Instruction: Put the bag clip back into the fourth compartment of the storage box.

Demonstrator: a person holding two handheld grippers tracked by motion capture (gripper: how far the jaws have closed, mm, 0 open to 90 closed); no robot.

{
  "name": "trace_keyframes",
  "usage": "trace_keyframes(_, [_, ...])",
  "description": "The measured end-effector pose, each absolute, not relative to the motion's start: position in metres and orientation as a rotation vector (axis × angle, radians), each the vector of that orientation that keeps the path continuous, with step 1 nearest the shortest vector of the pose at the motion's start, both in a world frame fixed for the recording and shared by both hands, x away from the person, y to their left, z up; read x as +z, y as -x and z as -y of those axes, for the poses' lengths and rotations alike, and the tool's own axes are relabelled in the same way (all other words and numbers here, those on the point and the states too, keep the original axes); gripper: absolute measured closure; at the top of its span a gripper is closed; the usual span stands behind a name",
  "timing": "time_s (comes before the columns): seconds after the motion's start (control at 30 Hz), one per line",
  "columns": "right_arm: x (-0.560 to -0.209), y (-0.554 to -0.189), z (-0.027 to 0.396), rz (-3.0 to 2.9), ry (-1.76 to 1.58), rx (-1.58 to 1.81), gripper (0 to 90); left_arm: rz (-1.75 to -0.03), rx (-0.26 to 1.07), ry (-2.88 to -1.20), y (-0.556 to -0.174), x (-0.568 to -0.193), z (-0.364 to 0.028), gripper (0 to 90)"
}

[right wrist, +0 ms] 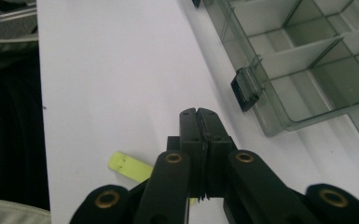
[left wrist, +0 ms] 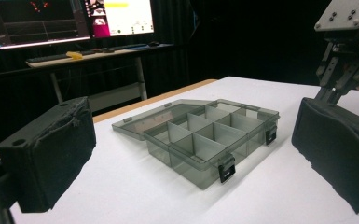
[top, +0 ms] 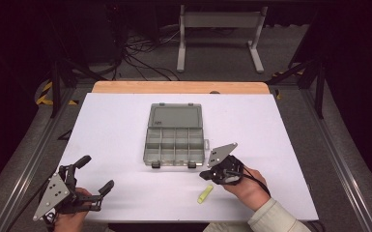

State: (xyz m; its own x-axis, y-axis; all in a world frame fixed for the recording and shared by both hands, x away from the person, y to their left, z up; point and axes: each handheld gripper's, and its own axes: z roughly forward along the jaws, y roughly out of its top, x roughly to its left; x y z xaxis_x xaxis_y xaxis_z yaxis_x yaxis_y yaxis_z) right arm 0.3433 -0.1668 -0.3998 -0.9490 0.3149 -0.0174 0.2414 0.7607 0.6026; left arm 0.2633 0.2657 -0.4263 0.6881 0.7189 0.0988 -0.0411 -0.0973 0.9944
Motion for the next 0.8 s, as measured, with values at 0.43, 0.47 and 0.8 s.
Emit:
trace_keyframes(0.43, [-0.416,-0.351,0.156,-2.967,-0.445,0.745,89.0,-0.571,0.702,-1.553,-0.263,-0.426,-0.266,0.5])
trace_keyframes(0.47, [-0.418,-0.351,0.155,-2.969,-0.463,0.727,89.0,-0.573,0.7,-1.554,-0.263,-0.426,-0.265,0.5])
trace_keyframes(0.8, [-0.425,-0.355,0.151,-2.997,-0.455,0.669,89.0,-0.57,0.701,-1.555,-0.263,-0.426,-0.265,0.7])
